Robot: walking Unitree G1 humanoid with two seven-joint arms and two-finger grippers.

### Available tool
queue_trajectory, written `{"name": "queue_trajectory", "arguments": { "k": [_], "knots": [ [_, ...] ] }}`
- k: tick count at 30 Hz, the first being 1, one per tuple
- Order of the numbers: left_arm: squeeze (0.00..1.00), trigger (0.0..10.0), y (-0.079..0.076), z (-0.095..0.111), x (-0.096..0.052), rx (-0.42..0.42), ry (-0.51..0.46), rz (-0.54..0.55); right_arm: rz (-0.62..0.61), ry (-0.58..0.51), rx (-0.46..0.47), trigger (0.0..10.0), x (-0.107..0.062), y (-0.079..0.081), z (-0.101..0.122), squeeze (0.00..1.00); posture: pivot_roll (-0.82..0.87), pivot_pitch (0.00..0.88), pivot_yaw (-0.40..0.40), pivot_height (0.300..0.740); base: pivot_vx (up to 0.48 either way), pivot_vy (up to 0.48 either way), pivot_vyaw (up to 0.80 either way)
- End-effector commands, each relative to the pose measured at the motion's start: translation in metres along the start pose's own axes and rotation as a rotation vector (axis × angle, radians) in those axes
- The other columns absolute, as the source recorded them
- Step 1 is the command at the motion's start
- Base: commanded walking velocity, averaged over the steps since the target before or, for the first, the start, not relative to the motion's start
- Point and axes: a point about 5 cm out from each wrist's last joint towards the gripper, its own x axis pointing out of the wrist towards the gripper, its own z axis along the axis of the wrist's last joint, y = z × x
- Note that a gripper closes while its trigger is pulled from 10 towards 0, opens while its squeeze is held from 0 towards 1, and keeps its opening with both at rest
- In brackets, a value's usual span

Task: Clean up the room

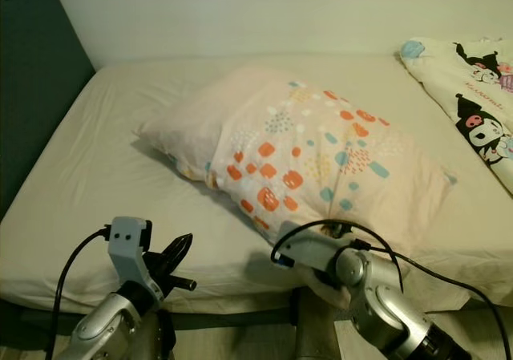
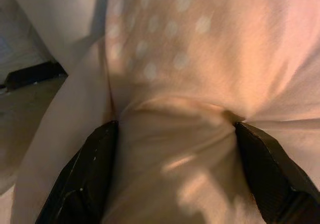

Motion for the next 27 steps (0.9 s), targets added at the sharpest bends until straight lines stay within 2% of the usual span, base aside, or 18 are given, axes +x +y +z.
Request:
{"name": "queue_trajectory", "arguments": {
  "k": [1, 2, 10, 12, 16, 17, 19, 20, 21, 23, 24, 25, 27],
  "knots": [
    [0.00, 10.0, 0.000, -0.002, -0.002, -0.006, 0.008, 0.008, 0.078, 0.087, 0.034, 2.5, 0.006, 0.018, -0.015, 0.00, -0.10, 0.177, -0.033, 0.546, 0.000, 0.000, 0.00],
    [0.00, 10.0, 0.001, -0.001, -0.001, 0.001, 0.004, 0.024, 0.081, 0.083, 0.048, 0.0, 0.007, 0.019, -0.014, 0.00, -0.10, 0.177, -0.034, 0.546, 0.000, 0.000, 0.00],
    [0.00, 10.0, 0.008, 0.004, 0.001, 0.001, -0.022, 0.061, 0.057, 0.055, 0.099, 0.0, 0.007, 0.016, -0.009, 0.00, -0.10, 0.178, -0.028, 0.546, 0.000, 0.000, 0.00],
    [0.00, 10.0, 0.015, 0.006, 0.001, 0.021, -0.033, 0.099, 0.041, 0.026, 0.142, 0.0, 0.007, 0.012, -0.004, 0.00, -0.10, 0.179, -0.028, 0.546, 0.000, 0.000, 0.00],
    [0.00, 10.0, 0.018, 0.007, 0.001, 0.031, -0.036, 0.117, 0.038, 0.016, 0.157, 0.0, 0.007, 0.011, -0.003, 0.00, -0.10, 0.179, -0.028, 0.546, 0.000, 0.000, 0.00],
    [0.00, 10.0, 0.031, 0.011, 0.000, 0.048, -0.051, 0.193, 0.064, -0.034, 0.236, 0.0, 0.007, 0.012, 0.005, 0.00, -0.10, 0.178, -0.030, 0.546, 0.000, 0.000, 0.00],
    [0.00, 10.0, 0.031, 0.011, 0.000, 0.048, -0.051, 0.193, 0.064, -0.034, 0.236, 0.0, 0.007, 0.012, 0.005, 0.00, -0.10, 0.178, -0.030, 0.546, 0.000, 0.000, 0.00],
    [0.00, 10.0, 0.043, 0.017, -0.002, 0.072, -0.070, 0.253, 0.096, -0.107, 0.309, 0.0, 0.008, 0.012, 0.019, 0.00, -0.10, 0.177, -0.033, 0.546, 0.000, 0.000, 0.00],
    [0.00, 10.0, 0.043, 0.017, -0.002, 0.072, -0.070, 0.253, 0.096, -0.107, 0.309, 0.0, 0.008, 0.012, 0.019, 0.00, -0.10, 0.177, -0.033, 0.546, 0.000, 0.000, 0.00],
    [0.00, 10.0, 0.065, 0.032, -0.005, 0.129, -0.106, 0.332, 0.194, -0.290, 0.437, 0.0, 0.008, 0.012, 0.058, 0.00, -0.10, 0.176, -0.036, 0.546, 0.000, 0.000, 0.00],
    [0.00, 10.0, 0.070, 0.037, -0.006, 0.149, -0.115, 0.346, 0.225, -0.346, 0.455, 0.0, 0.007, 0.012, 0.071, 0.00, -0.10, 0.175, -0.039, 0.546, 0.000, 0.000, 0.00],
    [0.00, 10.0, 0.070, 0.037, -0.006, 0.149, -0.115, 0.346, 0.225, -0.346, 0.455, 0.0, 0.007, 0.012, 0.071, 0.00, -0.10, 0.175, -0.039, 0.546, 0.000, 0.000, 0.00],
    [0.00, 10.0, 0.080, 0.045, -0.009, 0.172, -0.133, 0.387, 0.278, -0.444, 0.452, 0.0, 0.001, 0.011, 0.096, 0.00, -0.09, 0.175, -0.043, 0.546, 0.000, 0.000, 0.00]
  ]
}}
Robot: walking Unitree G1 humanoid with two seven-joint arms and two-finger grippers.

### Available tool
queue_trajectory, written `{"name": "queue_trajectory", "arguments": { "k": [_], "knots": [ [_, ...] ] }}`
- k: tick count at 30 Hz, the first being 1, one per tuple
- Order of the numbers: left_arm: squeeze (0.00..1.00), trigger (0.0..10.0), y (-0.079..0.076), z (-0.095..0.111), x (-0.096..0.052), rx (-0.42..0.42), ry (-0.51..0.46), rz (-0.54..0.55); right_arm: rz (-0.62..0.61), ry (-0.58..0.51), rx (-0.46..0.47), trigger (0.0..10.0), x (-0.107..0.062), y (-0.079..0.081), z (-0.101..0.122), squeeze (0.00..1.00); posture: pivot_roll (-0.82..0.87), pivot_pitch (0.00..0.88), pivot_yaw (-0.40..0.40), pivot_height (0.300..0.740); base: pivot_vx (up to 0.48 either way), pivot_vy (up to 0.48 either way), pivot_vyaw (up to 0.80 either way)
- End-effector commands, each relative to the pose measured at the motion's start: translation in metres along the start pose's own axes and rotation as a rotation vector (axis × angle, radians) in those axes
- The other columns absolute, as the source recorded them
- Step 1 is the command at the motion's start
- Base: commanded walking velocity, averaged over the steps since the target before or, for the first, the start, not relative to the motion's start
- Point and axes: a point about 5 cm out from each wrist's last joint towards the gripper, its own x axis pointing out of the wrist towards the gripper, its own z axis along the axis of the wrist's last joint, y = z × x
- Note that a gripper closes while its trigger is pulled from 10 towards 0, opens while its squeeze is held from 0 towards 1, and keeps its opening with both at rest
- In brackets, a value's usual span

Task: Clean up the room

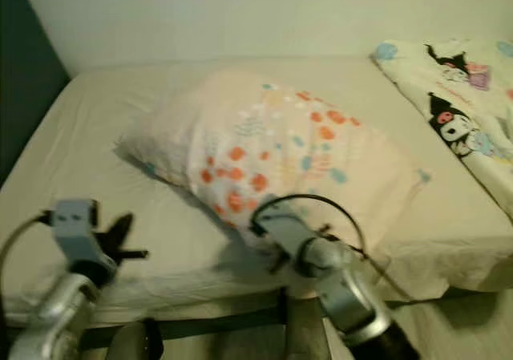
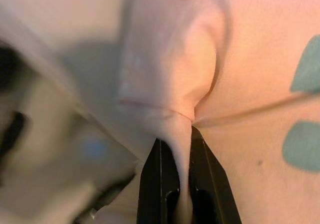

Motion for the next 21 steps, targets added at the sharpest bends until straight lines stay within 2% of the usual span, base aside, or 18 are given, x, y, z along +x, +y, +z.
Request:
{"name": "queue_trajectory", "arguments": {
  "k": [1, 3, 5, 8, 10, 12, 14, 15, 16, 17, 20, 21],
  "knots": [
    [0.00, 10.0, 0.010, -0.004, -0.003, 0.017, 0.021, 0.042, 0.071, -0.044, -0.003, 0.0, 0.003, 0.008, 0.010, 0.00, -0.09, 0.175, -0.043, 0.546, 0.000, 0.000, 0.00],
    [0.00, 10.0, 0.023, 0.003, -0.002, 0.034, -0.002, 0.100, 0.183, -0.133, 0.006, 0.0, 0.003, 0.026, 0.035, 0.00, -0.09, 0.175, -0.045, 0.546, 0.000, 0.000, 0.00],
    [0.00, 10.0, 0.023, 0.003, -0.002, 0.034, -0.002, 0.100, 0.183, -0.133, 0.006, 0.0, 0.003, 0.026, 0.035, 0.00, -0.09, 0.175, -0.045, 0.546, 0.000, 0.000, 0.00],
    [0.00, 10.0, 0.038, 0.009, 0.000, 0.058, -0.025, 0.176, 0.338, -0.203, 0.028, 0.0, 0.002, 0.053, 0.059, 0.00, -0.09, 0.175, -0.045, 0.546, 0.000, 0.000, 0.00],
    [0.00, 10.0, 0.038, 0.009, 0.000, 0.058, -0.025, 0.176, 0.338, -0.203, 0.028, 0.0, 0.002, 0.053, 0.059, 0.00, -0.09, 0.175, -0.045, 0.546, 0.000, 0.000, 0.00],
    [0.00, 10.0, 0.046, 0.012, 0.002, 0.068, -0.034, 0.205, 0.436, -0.244, 0.057, 0.0, 0.001, 0.070, 0.074, 0.00, -0.09, 0.175, -0.044, 0.546, 0.000, 0.000, 0.00],
    [0.00, 10.0, 0.046, 0.012, 0.002, 0.068, -0.034, 0.205, 0.436, -0.244, 0.057, 0.0, 0.001, 0.070, 0.074, 0.00, -0.09, 0.175, -0.044, 0.546, 0.000, 0.000, 0.00],
    [0.00, 10.0, 0.049, 0.014, 0.003, 0.070, -0.038, 0.210, 0.484, -0.262, 0.076, 0.0, -0.001, 0.078, 0.082, 0.00, -0.09, 0.175, -0.044, 0.546, 0.000, 0.000, 0.00],
    [0.00, 10.0, 0.049, 0.014, 0.003, 0.070, -0.038, 0.210, 0.484, -0.262, 0.076, 0.0, -0.001, 0.078, 0.082, 0.00, -0.09, 0.175, -0.044, 0.546, 0.000, 0.000, 0.00],
    [0.00, 10.0, 0.051, 0.015, 0.004, 0.073, -0.042, 0.212, 0.608, -0.281, 0.134, 0.0, -0.007, 0.093, 0.094, 0.00, -0.09, 0.173, -0.043, 0.546, 0.000, 0.000, 0.00],
    [0.00, 10.0, 0.051, 0.015, 0.004, 0.073, -0.042, 0.211, 0.644, -0.284, 0.149, 0.0, -0.008, 0.097, 0.097, 0.00, -0.09, 0.173, -0.043, 0.546, 0.000, 0.000, 0.00],
    [0.00, 10.0, 0.051, 0.015, 0.005, 0.073, -0.042, 0.209, 0.686, -0.291, 0.187, 0.0, -0.010, 0.102, 0.102, 0.00, -0.09, 0.170, -0.041, 0.546, 0.000, 0.000, 0.00]
  ]
}}
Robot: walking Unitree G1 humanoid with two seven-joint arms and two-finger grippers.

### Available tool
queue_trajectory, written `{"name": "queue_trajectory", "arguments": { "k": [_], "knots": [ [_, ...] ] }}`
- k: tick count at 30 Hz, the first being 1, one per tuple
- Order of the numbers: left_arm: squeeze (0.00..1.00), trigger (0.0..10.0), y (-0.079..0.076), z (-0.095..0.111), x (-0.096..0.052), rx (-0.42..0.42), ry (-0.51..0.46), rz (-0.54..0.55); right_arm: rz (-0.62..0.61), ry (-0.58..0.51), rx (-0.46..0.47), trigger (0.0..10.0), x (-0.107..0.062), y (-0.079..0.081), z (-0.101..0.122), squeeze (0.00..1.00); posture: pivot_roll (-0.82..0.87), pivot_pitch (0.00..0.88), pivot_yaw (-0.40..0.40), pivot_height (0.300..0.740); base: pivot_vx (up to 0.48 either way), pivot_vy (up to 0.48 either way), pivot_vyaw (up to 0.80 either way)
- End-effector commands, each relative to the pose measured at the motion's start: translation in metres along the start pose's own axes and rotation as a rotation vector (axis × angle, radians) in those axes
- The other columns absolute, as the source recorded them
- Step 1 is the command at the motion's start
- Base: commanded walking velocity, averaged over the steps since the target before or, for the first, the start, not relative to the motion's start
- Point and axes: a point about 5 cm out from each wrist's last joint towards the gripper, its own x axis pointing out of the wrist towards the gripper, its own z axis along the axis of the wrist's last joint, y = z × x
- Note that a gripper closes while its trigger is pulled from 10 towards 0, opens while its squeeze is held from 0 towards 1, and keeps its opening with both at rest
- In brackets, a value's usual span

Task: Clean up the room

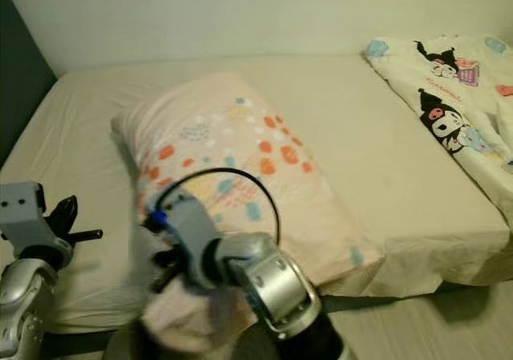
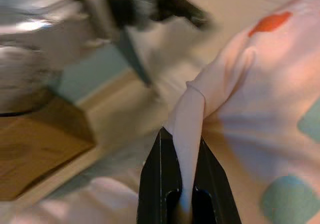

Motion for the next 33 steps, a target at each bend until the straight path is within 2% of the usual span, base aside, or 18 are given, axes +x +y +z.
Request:
{"name": "queue_trajectory", "arguments": {
  "k": [1, 7, 14, 15, 16, 17, 24, 25, 28, 29, 30, 31, 33],
  "knots": [
    [0.00, 10.0, 0.005, -0.004, -0.002, 0.024, 0.020, 0.006, 0.140, -0.056, 0.052, 0.0, 0.004, 0.021, 0.014, 0.00, -0.09, 0.170, -0.041, 0.546, 0.000, 0.000, 0.00],
    [0.00, 10.0, 0.003, -0.005, -0.001, 0.023, 0.024, -0.004, 0.242, -0.086, 0.121, 0.0, 0.008, 0.036, 0.026, 0.00, -0.08, 0.165, -0.038, 0.546, 0.000, 0.000, 0.00],
    [0.00, 10.0, 0.000, -0.007, -0.001, 0.025, 0.027, -0.012, 0.285, -0.062, 0.111, 0.0, 0.008, 0.042, 0.025, 0.00, -0.08, 0.163, -0.041, 0.546, 0.000, 0.000, 0.00],
    [0.00, 10.0, 0.000, -0.008, -0.001, 0.027, 0.031, -0.015, 0.288, -0.048, 0.091, 2.0, 0.007, 0.043, 0.022, 0.00, -0.08, 0.161, -0.040, 0.546, 0.000, 0.000, 0.00],
    [0.00, 10.0, 0.000, -0.008, -0.001, 0.027, 0.031, -0.015, 0.288, -0.048, 0.091, 2.0, 0.007, 0.043, 0.022, 0.00, -0.08, 0.161, -0.040, 0.546, 0.000, 0.000, 0.00],
    [0.00, 10.0, 0.000, -0.010, 0.000, 0.033, 0.036, -0.016, 0.283, -0.043, 0.086, 10.0, 0.007, 0.042, 0.019, 1.00, -0.09, 0.156, -0.033, 0.546, 0.000, 0.000, 0.00],
    [0.00, 10.0, 0.000, -0.010, 0.004, 0.033, 0.038, -0.014, 0.226, -0.047, 0.028, 10.0, 0.003, 0.037, 0.022, 1.00, -0.09, 0.151, -0.023, 0.546, 0.000, 0.000, 0.00],
    [0.00, 10.0, -0.001, -0.010, 0.005, 0.032, 0.037, -0.020, 0.216, -0.047, -0.003, 10.0, 0.000, 0.034, 0.022, 0.00, -0.09, 0.148, -0.022, 0.546, 0.000, 0.000, 0.00],
    [0.00, 10.0, -0.002, -0.010, 0.006, 0.033, 0.036, -0.025, 0.213, -0.049, -0.027, 10.0, -0.003, 0.031, 0.023, 0.00, -0.09, 0.148, -0.022, 0.546, 0.000, 0.000, 0.00],
    [0.00, 10.0, -0.003, -0.009, 0.007, 0.038, 0.035, -0.032, 0.199, -0.076, -0.046, 10.0, -0.011, 0.025, 0.028, 0.00, -0.09, 0.146, -0.025, 0.546, 0.000, 0.000, 0.00],
    [0.00, 10.0, -0.003, -0.009, 0.007, 0.038, 0.035, -0.032, 0.199, -0.076, -0.046, 10.0, -0.011, 0.025, 0.028, 0.00, -0.09, 0.146, -0.025, 0.546, 0.000, 0.000, 0.00],
    [0.00, 10.0, -0.003, -0.010, 0.008, 0.043, 0.038, -0.034, 0.126, -0.142, -0.039, 10.0, -0.019, 0.011, 0.037, 0.00, -0.09, 0.146, -0.025, 0.546, 0.000, 0.000, 0.00],
    [0.00, 10.0, -0.003, -0.010, 0.008, 0.043, 0.038, -0.034, 0.126, -0.142, -0.039, 10.0, -0.019, 0.011, 0.037, 0.00, -0.09, 0.146, -0.025, 0.546, 0.000, 0.000, 0.00]
  ]
}}
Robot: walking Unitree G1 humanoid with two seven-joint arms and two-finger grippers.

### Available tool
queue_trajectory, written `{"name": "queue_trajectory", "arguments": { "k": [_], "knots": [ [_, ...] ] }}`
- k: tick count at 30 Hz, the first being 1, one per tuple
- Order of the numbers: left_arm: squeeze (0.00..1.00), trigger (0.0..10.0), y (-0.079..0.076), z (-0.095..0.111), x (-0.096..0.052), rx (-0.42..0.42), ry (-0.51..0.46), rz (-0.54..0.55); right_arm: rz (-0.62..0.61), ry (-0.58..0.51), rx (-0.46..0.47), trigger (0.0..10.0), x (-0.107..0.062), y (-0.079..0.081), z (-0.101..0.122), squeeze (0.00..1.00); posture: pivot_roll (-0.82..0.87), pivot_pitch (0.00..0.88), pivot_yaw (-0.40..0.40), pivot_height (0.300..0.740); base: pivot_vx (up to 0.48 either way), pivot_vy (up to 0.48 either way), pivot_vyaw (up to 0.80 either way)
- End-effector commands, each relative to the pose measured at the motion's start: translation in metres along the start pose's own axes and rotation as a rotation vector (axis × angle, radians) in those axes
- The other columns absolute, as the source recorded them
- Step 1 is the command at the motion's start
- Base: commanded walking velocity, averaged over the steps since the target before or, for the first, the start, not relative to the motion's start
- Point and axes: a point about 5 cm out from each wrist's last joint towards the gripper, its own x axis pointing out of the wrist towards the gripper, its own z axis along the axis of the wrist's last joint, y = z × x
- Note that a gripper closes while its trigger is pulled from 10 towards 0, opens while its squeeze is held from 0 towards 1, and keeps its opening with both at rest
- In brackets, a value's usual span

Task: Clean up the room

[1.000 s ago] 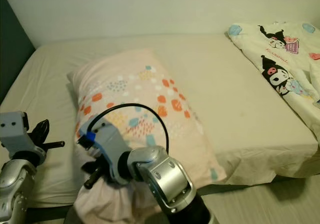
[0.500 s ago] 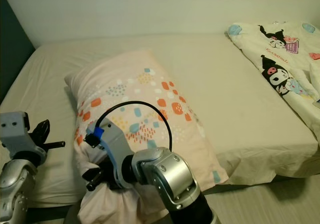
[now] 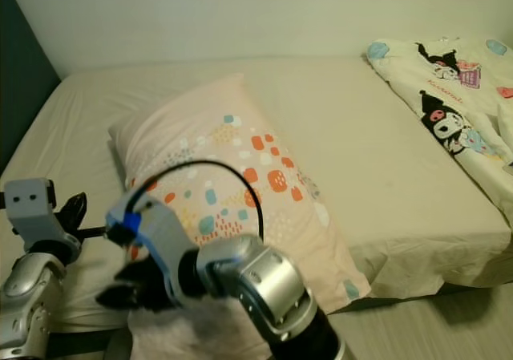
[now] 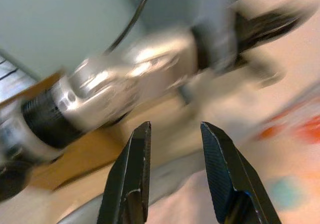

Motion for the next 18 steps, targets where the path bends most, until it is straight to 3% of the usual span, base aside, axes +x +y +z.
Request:
{"name": "queue_trajectory", "arguments": {
  "k": [1, 2, 3, 4, 5, 6, 7, 8, 10, 14, 16, 18],
  "knots": [
    [0.00, 10.0, 0.004, -0.004, 0.000, 0.031, 0.029, 0.002, -0.107, -0.105, 0.004, 10.0, -0.009, -0.016, 0.014, 0.00, -0.09, 0.150, -0.026, 0.546, 0.000, 0.000, 0.00],
    [0.00, 10.0, 0.004, -0.004, 0.000, 0.031, 0.029, 0.002, -0.107, -0.105, 0.004, 10.0, -0.009, -0.016, 0.014, 0.00, -0.09, 0.150, -0.026, 0.546, 0.000, 0.000, 0.00],
    [0.00, 10.0, -0.004, -0.013, -0.001, -0.064, 0.104, -0.058, -0.369, -0.214, 0.054, 10.0, -0.035, -0.059, 0.020, 1.00, -0.09, 0.155, -0.024, 0.546, 0.000, 0.000, 0.00],
    [0.20, 10.0, -0.013, -0.019, -0.002, -0.133, 0.151, -0.122, -0.583, -0.282, 0.087, 10.0, -0.061, -0.091, 0.018, 1.00, -0.09, 0.155, -0.024, 0.546, 0.000, 0.000, 0.00],
    [0.20, 10.0, -0.013, -0.019, -0.002, -0.133, 0.151, -0.122, -0.583, -0.282, 0.087, 10.0, -0.061, -0.091, 0.018, 1.00, -0.09, 0.155, -0.024, 0.546, 0.000, 0.000, 0.00],
    [1.00, 10.0, -0.025, -0.025, -0.004, -0.194, 0.187, -0.206, -0.778, -0.324, 0.123, 10.0, -0.092, -0.121, 0.007, 1.00, -0.09, 0.157, -0.019, 0.546, 0.000, 0.000, 0.00],
    [1.00, 10.0, -0.034, -0.030, -0.005, -0.244, 0.212, -0.265, -0.912, -0.354, 0.168, 10.0, -0.118, -0.141, -0.005, 1.00, -0.09, 0.162, -0.008, 0.546, 0.000, 0.000, 0.00],
    [1.00, 10.0, -0.034, -0.030, -0.005, -0.244, 0.212, -0.265, -0.912, -0.354, 0.168, 10.0, -0.118, -0.141, -0.005, 1.00, -0.09, 0.162, -0.008, 0.546, 0.000, 0.000, 0.00],
    [1.00, 10.0, -0.039, -0.037, -0.004, -0.340, 0.241, -0.308, -1.021, -0.354, 0.300, 10.0, -0.150, -0.164, -0.037, 1.00, -0.09, 0.166, 0.002, 0.546, 0.000, 0.000, 0.00],
    [1.00, 10.0, -0.038, -0.040, -0.002, -0.402, 0.259, -0.323, -1.028, -0.340, 0.393, 10.0, -0.159, -0.172, -0.057, 1.00, -0.09, 0.166, 0.002, 0.546, 0.000, 0.000, 0.00],
    [1.00, 10.0, -0.034, -0.048, -0.003, -0.451, 0.298, -0.342, -0.980, -0.317, 0.476, 10.0, -0.161, -0.174, -0.078, 1.00, -0.07, 0.183, 0.001, 0.546, 0.000, 0.000, 0.00],
    [1.00, 10.0, -0.031, -0.053, -0.003, -0.464, 0.311, -0.328, -0.955, -0.331, 0.516, 10.0, -0.161, -0.174, -0.085, 1.00, -0.07, 0.189, -0.002, 0.546, 0.000, 0.000, 0.00]
  ]
}}
